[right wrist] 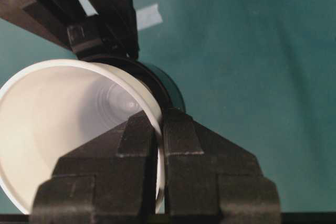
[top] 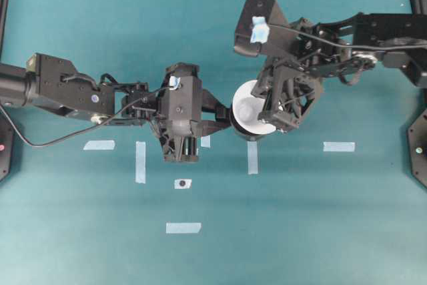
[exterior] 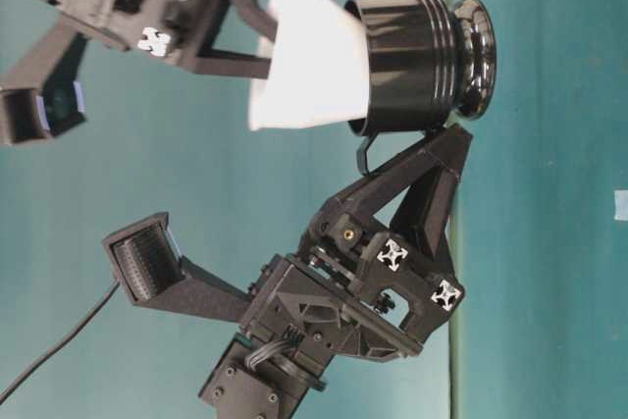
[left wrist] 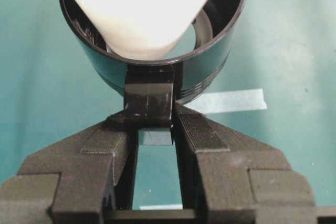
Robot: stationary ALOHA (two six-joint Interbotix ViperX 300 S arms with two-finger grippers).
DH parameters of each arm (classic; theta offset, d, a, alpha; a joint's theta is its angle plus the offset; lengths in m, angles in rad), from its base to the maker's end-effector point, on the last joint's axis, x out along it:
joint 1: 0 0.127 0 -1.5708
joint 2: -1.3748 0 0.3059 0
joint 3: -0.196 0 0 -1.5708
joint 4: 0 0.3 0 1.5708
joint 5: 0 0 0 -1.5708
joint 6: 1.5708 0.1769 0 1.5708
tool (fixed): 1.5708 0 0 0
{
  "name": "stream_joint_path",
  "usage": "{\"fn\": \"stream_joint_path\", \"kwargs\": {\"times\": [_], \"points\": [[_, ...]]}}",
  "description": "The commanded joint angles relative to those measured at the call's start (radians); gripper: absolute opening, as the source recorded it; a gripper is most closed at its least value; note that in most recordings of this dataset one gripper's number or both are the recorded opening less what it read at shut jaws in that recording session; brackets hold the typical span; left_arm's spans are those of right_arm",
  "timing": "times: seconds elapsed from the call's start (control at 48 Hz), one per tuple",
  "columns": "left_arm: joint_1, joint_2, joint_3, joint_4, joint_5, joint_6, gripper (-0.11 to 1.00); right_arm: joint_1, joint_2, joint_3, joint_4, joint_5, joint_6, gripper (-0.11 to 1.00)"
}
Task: Holding the cup holder with the left arm, the right arm places the cup into the cup holder.
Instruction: 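Move the white cup toward the holder and insert it into the ring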
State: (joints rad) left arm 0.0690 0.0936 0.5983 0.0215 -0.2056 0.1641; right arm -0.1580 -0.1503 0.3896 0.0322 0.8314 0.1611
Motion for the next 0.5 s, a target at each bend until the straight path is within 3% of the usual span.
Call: {"fn": "stream_joint_path", "kwargs": {"times": [0.0, 0.312, 0.479], "points": [[-0.003, -0.018, -0.028, 0.002, -0.006, -0.002, 0.26, 0.005, -0.015, -0.025, 0.0, 0.002, 0.002, 0.04], [-0.003, -0.017, -0.029, 0.002, -0.006, -0.002, 0.26, 0.006, -0.015, -0.018, 0.0, 0.021, -0.018, 0.04], [-0.003, -0.017, -0.029, 0.002, -0.006, -0.002, 0.26, 0.006, -0.017, -0.017, 0.005, 0.021, -0.015, 0.15]]}}
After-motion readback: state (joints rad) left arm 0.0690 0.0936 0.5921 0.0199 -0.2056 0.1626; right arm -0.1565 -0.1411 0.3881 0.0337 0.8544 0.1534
